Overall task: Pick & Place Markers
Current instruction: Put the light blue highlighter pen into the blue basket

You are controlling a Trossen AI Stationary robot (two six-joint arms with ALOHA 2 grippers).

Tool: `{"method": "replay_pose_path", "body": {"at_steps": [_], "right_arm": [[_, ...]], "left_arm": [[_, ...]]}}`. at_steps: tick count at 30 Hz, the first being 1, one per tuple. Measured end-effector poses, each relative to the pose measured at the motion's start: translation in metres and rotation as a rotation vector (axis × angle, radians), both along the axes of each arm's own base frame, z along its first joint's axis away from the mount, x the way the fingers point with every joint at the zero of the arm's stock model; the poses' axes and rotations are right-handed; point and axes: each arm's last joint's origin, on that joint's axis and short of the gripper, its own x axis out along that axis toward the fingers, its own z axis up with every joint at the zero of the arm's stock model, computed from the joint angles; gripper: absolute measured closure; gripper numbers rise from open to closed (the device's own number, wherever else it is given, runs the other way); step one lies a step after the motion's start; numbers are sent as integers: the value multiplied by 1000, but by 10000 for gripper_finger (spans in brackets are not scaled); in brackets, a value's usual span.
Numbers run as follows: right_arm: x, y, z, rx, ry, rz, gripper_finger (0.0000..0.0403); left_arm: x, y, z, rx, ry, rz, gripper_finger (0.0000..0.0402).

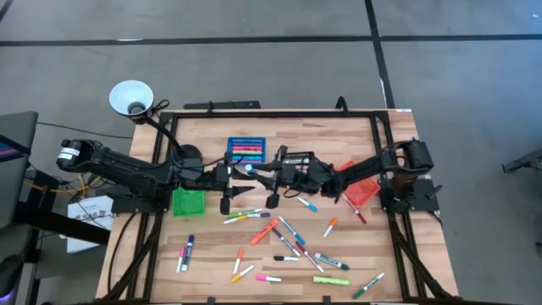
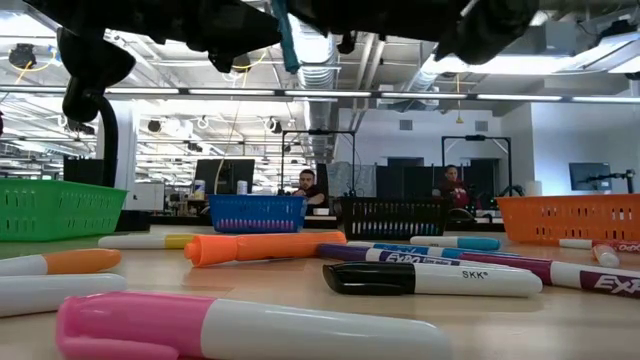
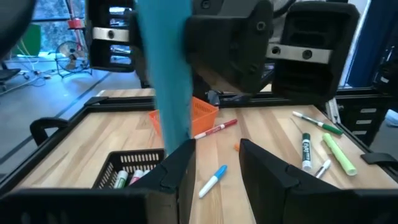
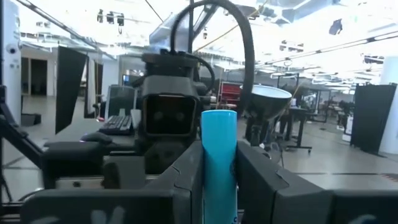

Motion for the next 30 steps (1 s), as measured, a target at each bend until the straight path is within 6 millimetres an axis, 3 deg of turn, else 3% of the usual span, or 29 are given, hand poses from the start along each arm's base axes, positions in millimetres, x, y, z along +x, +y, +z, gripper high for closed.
{"method": "replay_pose_path", "body": {"at_steps": [7,20,30], "right_arm": [[9,0,0,4,12,-18,332],[-3,13,19,36,67,-57,332],[2,-5,15,68,45,-2,332]], "left_arm": [[0,0,-1,-2,6,7,282],[0,3,-2,11,21,98,281],[0,2,1,1,-9,64,282]]}}
